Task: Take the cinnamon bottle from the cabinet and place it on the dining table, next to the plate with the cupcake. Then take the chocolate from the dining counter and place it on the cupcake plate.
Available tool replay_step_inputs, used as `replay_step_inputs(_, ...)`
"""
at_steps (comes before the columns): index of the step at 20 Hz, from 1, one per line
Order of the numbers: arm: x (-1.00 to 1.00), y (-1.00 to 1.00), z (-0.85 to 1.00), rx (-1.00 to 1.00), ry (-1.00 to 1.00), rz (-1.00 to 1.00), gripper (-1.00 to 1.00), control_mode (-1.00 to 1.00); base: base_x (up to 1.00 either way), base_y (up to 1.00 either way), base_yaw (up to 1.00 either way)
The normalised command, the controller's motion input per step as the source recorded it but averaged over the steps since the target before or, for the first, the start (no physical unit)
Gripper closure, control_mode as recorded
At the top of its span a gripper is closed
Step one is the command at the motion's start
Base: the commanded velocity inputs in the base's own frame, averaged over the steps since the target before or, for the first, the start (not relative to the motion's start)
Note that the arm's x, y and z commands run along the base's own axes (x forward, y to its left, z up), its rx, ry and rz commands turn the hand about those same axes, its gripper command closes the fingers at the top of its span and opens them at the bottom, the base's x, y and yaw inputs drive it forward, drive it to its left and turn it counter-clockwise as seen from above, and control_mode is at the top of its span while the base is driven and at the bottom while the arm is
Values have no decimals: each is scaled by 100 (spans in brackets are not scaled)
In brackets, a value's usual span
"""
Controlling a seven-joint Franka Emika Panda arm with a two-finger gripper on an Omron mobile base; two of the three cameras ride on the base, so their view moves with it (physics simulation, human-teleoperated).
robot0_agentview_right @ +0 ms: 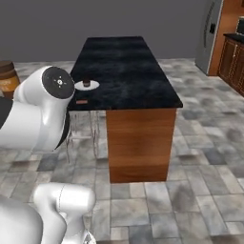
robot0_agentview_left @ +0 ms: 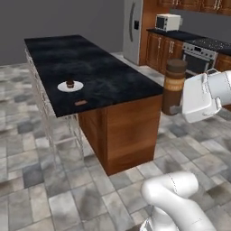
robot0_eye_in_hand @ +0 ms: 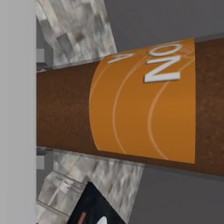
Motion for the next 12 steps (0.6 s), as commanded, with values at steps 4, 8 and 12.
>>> replay_step_inputs(4, 0, 0, 0, 0, 0, 0, 100, 100, 64, 72, 0)
replay_step_inputs(8, 0, 0, 0, 0, 0, 0, 100, 100, 38, 92, 0)
replay_step_inputs(12, 0, 0, 0, 0, 0, 0, 100, 100, 38, 92, 0)
